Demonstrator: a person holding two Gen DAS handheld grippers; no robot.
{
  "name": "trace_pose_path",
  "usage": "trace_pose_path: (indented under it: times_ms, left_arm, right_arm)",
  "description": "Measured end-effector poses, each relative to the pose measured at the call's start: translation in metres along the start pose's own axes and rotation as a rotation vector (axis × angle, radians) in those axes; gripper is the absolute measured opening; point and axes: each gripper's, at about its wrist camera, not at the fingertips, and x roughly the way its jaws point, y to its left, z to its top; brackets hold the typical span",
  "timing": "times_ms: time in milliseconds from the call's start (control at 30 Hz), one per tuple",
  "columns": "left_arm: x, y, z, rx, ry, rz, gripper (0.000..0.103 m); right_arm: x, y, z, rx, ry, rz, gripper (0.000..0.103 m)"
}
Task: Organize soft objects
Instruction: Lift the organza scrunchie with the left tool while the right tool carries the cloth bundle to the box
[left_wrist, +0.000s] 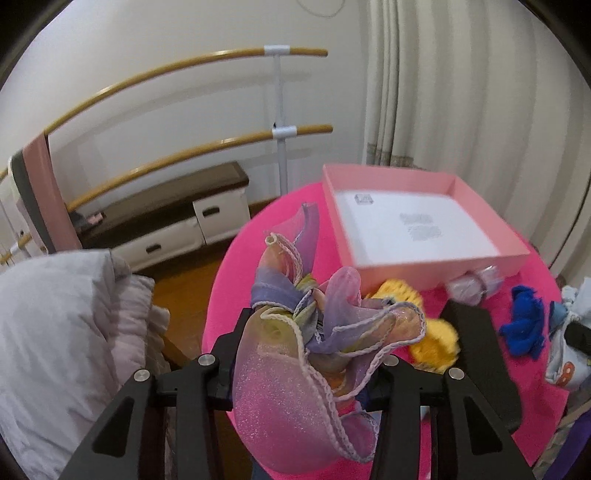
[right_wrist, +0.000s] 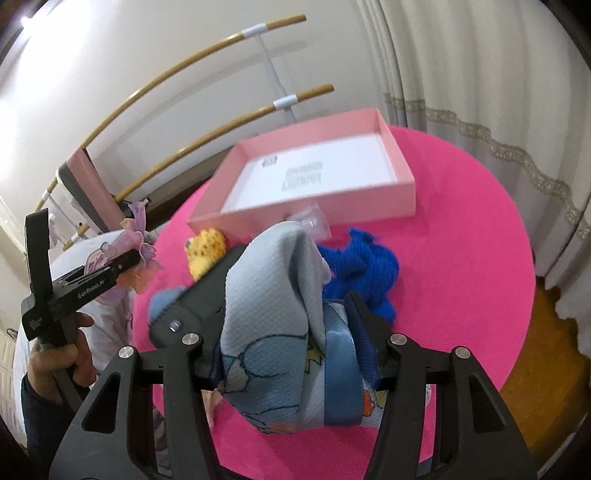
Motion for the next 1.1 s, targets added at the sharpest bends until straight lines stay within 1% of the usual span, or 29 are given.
trace_pose_path:
  times_ms: [167, 300, 433, 633, 833, 1100]
  left_arm:
    - [-0.023, -0.023, 0.017, 0.015, -0.042, 0.006, 0.043]
    - [-0.030, -0.042, 0.036, 0.018, -0.067, -0.006, 0.045]
    - [-0.027, -0.058, 0.060, 0.018, -0.086, -0.010, 0.045]
    - [-0.002, -0.079, 0.098, 0.008, -0.080, -0.013, 0.045]
    - [0.033, -0.093, 0.134, -0.001, -0.052, -0.021, 0.046]
    - [0.102, -0.089, 0.191, -0.015, 0.003, -0.040, 0.046]
  right_arm:
    - [-0.007, 0.014, 0.028, -0.048, -0.047, 0.005, 0.052]
    - [-0.001, 0.016, 0.058, -0.084, -0.075, -0.024, 0.052]
    - [0.011, 0.013, 0.092, -0.101, -0.098, -0.067, 0.053]
    - [0.039, 0.013, 0.139, -0.120, -0.111, -0.124, 0.053]
    - [0.086, 0.012, 0.183, -0.124, -0.068, -0.141, 0.054]
    - [0.132, 0.000, 0.213, -0.122, 0.005, -0.159, 0.054]
